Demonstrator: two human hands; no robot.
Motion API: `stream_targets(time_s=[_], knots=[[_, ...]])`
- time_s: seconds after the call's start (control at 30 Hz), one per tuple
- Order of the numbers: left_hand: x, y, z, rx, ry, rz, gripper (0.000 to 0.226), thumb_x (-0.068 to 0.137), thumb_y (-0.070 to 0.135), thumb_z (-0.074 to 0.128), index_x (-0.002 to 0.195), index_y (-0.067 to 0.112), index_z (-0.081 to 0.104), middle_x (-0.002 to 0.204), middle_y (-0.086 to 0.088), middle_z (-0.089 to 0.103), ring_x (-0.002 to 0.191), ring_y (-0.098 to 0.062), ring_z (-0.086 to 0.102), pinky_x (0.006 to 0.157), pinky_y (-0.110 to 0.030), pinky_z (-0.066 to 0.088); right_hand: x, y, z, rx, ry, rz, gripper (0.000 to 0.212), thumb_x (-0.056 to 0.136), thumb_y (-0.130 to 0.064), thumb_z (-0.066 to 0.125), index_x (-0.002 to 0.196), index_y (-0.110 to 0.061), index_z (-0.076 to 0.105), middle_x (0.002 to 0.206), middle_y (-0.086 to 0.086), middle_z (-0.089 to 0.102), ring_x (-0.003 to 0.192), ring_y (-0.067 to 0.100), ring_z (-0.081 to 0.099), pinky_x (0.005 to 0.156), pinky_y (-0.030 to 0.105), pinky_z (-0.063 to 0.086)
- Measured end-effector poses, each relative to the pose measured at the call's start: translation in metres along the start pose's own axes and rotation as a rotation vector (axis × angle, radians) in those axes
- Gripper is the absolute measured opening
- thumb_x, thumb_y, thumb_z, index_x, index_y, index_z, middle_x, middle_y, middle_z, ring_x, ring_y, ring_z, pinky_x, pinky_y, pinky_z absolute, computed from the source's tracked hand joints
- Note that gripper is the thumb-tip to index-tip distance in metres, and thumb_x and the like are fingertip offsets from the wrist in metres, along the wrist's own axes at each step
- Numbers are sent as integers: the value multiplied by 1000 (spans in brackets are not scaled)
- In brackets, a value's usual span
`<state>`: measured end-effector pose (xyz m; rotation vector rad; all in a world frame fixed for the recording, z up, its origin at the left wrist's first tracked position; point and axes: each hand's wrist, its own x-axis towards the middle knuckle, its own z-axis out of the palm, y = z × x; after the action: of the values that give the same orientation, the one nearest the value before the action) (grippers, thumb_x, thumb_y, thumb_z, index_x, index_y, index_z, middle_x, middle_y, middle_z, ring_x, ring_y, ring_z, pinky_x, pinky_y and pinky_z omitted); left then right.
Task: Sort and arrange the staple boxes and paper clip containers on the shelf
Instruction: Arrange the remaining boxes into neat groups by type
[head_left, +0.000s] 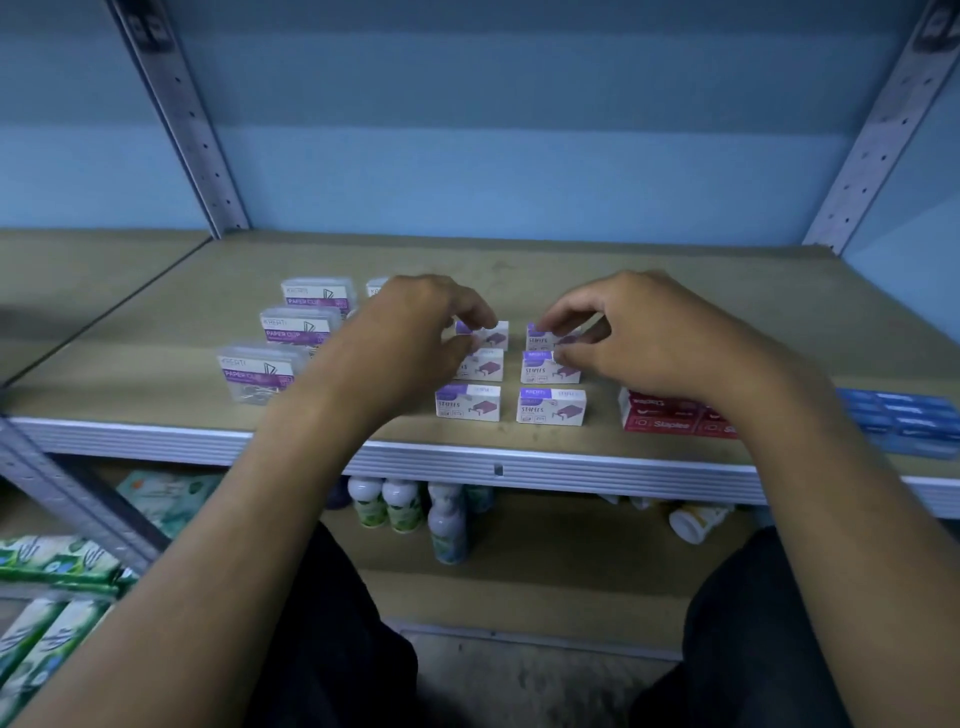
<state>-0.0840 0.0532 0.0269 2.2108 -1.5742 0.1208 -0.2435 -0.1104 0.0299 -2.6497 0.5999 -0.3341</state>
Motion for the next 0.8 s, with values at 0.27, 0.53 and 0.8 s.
stream_targets(time_s=[0.27,0.53,0.8], knots=[[10,2,12,19,-96,22,28,90,18,65,115,29,72,116,4,67,99,-13,60,85,-25,47,13,0,12,-44,-53,5,22,87,-21,77,104,-35,78,100,-17,73,85,-14,59,70,2,39],[11,0,19,13,-48,-57,28,89,14,63,110,29,75,107,5,71,91,-10,63,74,-20,44,17,2,18,-77,-35,9,22,86,-18,76,101,-34,79,85,-18,70,76,-16,57,60,-4,34],[12,3,17,-2,-79,-58,32,89,7,61,109,28,75,106,6,71,93,-11,66,71,-17,39,14,-1,16,-97,-30,-8,22,85,-18,78,101,-31,80,92,-14,76,83,-14,60,67,-1,37]])
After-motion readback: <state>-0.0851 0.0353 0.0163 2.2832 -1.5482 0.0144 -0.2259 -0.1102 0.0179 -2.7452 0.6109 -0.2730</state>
